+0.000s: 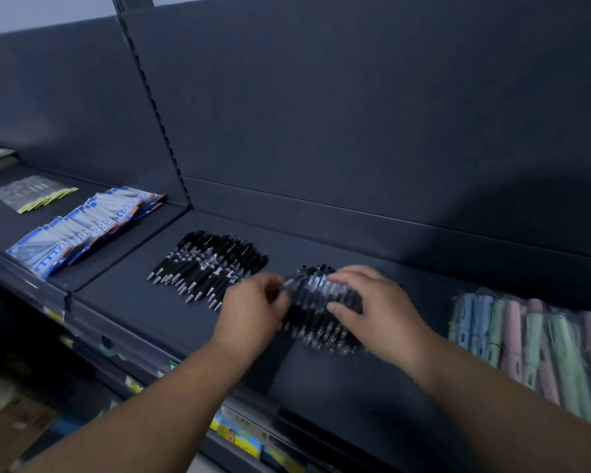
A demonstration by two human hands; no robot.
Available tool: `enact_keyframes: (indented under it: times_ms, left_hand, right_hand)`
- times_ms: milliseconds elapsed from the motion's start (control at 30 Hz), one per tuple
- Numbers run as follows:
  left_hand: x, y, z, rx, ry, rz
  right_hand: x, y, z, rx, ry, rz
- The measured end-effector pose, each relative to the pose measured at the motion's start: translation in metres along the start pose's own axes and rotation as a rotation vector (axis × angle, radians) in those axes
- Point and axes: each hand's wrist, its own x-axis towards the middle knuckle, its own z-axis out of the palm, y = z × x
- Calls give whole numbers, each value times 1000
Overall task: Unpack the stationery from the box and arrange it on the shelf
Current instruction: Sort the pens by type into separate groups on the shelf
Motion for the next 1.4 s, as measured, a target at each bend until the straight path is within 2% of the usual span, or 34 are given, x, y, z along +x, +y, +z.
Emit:
enact_keyframes:
  times_ms: [100, 200, 300, 367, 467, 533, 600, 667, 767, 867, 1067, 1300, 1400]
  left_hand:
    - [-1, 23, -17, -172, 87, 102]
    - [-7, 47, -27, -431, 4, 212]
    - [-6, 48, -23, -570, -38, 169]
    - [-2, 28, -10, -418, -125, 81]
    - [-15, -4, 12, -97, -383, 17]
    - [-25, -13, 24, -33, -471, 62]
    - [-28, -14, 32, -31, -491, 103]
    - [-27, -14, 35, -22, -494, 129]
    - [-23, -13, 39, 6, -503, 141]
    - [-21, -14, 43, 23, -503, 135]
    - [-17, -19, 47, 70, -498, 177]
    - [-17, -24, 50, 76, -462, 205]
    - [-16, -25, 50, 74, -478, 200]
  right_hand:
    - [14, -7, -6, 85, 73, -93]
    - [23, -14, -13, 115, 114, -155]
    - [26, -14, -20, 123, 163, -34]
    - [27, -2, -23, 149, 122, 188]
    - [24, 18, -20, 210, -33, 447]
    - [20, 24, -16, 284, -68, 542]
    - [18, 28, -9, 324, -85, 582]
    - [18, 28, -4, 268, -78, 567]
    - [17, 27, -2, 9, -70, 364]
    - [20, 26, 0, -74, -116, 224]
    - [45, 36, -3, -23, 11, 232]
    - [82, 51, 7, -263, -148, 318]
    - [89, 47, 11, -206, -92, 360]
